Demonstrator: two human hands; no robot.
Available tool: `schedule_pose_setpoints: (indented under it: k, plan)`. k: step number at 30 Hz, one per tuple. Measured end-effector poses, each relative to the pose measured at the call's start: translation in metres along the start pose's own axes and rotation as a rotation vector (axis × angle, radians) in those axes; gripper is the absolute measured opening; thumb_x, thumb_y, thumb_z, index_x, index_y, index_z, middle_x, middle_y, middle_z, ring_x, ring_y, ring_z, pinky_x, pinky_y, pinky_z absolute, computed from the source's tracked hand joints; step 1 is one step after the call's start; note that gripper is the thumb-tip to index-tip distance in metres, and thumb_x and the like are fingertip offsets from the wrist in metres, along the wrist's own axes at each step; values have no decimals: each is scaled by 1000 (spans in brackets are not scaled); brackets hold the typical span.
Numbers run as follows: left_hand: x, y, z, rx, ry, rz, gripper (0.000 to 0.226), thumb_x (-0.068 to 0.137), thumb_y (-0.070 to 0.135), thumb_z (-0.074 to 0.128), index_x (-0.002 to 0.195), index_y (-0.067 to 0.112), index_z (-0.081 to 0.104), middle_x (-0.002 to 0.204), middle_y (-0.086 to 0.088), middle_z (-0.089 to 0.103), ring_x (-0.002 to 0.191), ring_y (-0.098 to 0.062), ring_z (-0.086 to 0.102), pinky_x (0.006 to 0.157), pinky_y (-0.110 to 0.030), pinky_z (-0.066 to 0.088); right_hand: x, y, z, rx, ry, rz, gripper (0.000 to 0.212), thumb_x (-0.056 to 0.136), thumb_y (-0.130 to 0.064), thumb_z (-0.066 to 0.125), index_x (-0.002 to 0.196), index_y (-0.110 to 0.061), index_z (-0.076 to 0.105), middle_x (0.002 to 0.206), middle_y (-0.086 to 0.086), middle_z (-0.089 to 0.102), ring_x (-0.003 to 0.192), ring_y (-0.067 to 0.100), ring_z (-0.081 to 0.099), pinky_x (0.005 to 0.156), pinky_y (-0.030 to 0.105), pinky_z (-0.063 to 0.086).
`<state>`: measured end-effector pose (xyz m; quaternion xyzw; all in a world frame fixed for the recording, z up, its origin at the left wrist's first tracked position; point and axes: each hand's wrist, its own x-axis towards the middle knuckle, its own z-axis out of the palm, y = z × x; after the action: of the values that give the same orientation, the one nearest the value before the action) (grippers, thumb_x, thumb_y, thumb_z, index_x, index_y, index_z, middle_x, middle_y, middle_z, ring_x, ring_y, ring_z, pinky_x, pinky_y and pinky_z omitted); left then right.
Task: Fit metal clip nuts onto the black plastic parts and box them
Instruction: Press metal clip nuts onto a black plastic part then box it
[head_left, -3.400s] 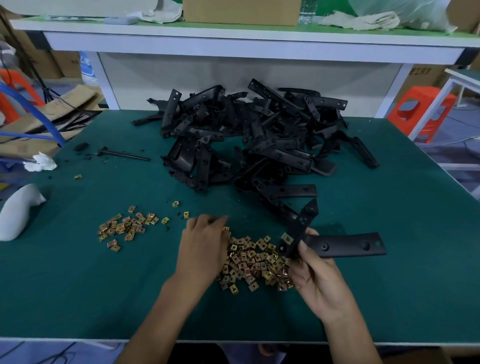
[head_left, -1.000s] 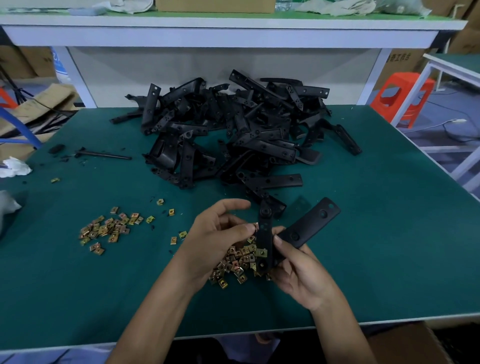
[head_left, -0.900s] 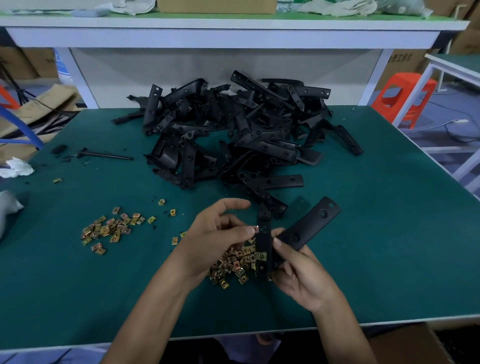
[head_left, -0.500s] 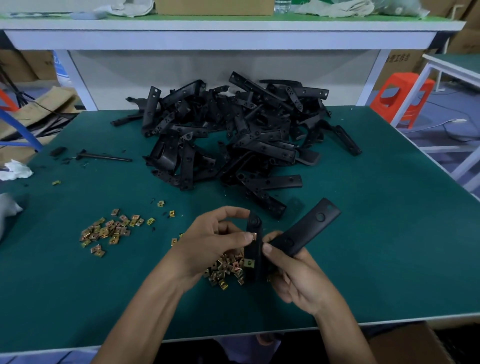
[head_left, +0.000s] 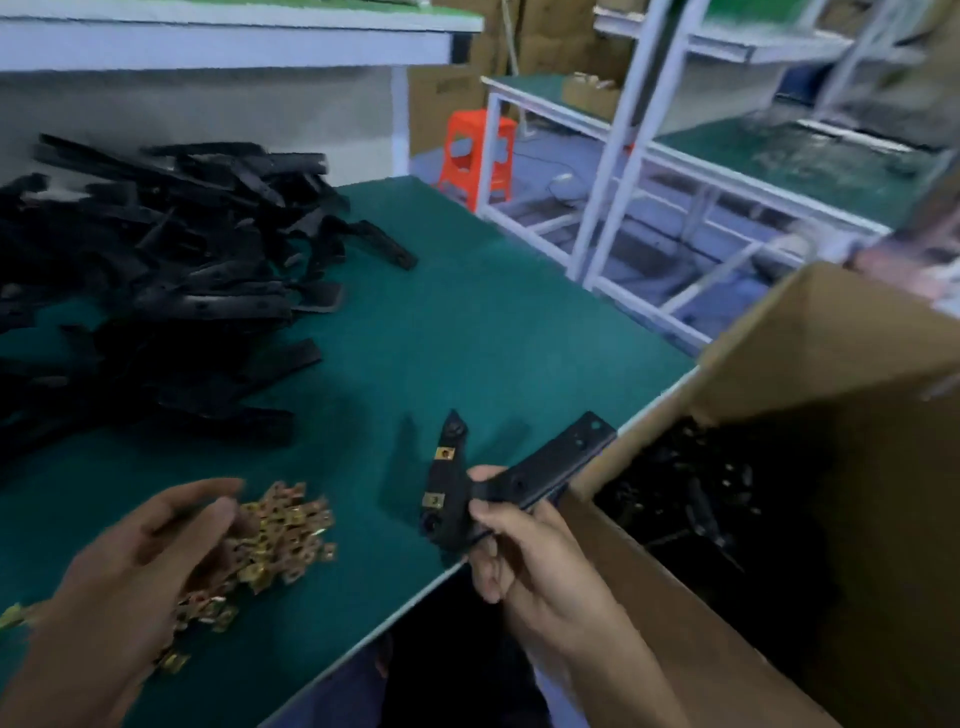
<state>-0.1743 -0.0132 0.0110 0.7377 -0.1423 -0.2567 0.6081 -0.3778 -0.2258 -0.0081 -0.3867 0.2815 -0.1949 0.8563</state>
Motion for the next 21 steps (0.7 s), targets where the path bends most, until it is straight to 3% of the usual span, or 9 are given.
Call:
schedule_pose_setpoints:
  k: [3,6,7,9,11,13,16,19,21]
  plan:
    - [14,-19,5,34,-44,-37,20,93,37,59,106,38,74,97,-2,77,96,-34,67,78,-41,52,-26,-31,-64,152,287,-157,29,85,-11,67,114,-12,66,65,4,53,44,11,47,37,22,39]
    - [26,-31,14,61,-70,-39,25,101,23,54,98,37,75,99,-7,76,87,-32,65,65,-31,59,-47,-55,-116,228,622,-246,15,98,-17,62,112,-11,66,89,4,67,52,9,54,45,21,47]
    - [27,-32,17,63,-72,-32,25,102,23,54,98,36,75,101,-7,75,87,-32,65,67,-32,60,-52,-58,-126,241,704,-254,15,99,-21,63,111,-12,65,99,5,70,57,10,58,50,21,52]
    - [27,-31,23,57,-100,-26,25,103,23,53,97,35,74,102,-8,74,88,-34,64,74,-39,58,-56,-57,-140,290,802,-263,23,99,-25,64,115,-8,60,111,9,70,71,13,64,64,23,56]
    - [23,-25,26,22,-98,-25,29,102,20,52,93,35,75,99,-9,74,81,-30,63,65,-28,60,-57,-55,-144,307,836,-287,31,100,-25,62,125,-7,56,110,9,70,78,15,64,74,26,54]
    - [14,-17,28,-21,-75,-24,27,100,20,55,94,35,77,95,-8,76,76,-22,66,61,-27,59,-52,-56,-136,214,816,-306,29,101,-26,61,126,-12,61,105,6,72,74,14,63,74,28,51]
    - [-2,-9,26,-62,-48,-42,20,96,25,59,95,34,77,92,-1,77,79,-14,70,74,-38,52,-27,-58,-96,-17,683,-341,20,99,-17,63,118,-15,67,90,6,74,62,13,63,60,28,51]
    - [-13,-6,15,-65,10,-49,20,97,27,59,98,37,76,94,0,76,82,-15,69,73,-37,52,11,-49,-32,-330,400,-364,15,97,-7,63,106,-16,70,82,4,74,59,11,65,49,21,51]
    - [-18,-6,6,-57,35,-55,21,99,30,57,99,42,74,96,3,76,80,-12,69,72,-32,51,41,-37,15,-556,160,-357,15,95,-9,66,103,-22,71,82,-1,74,66,10,67,53,21,53]
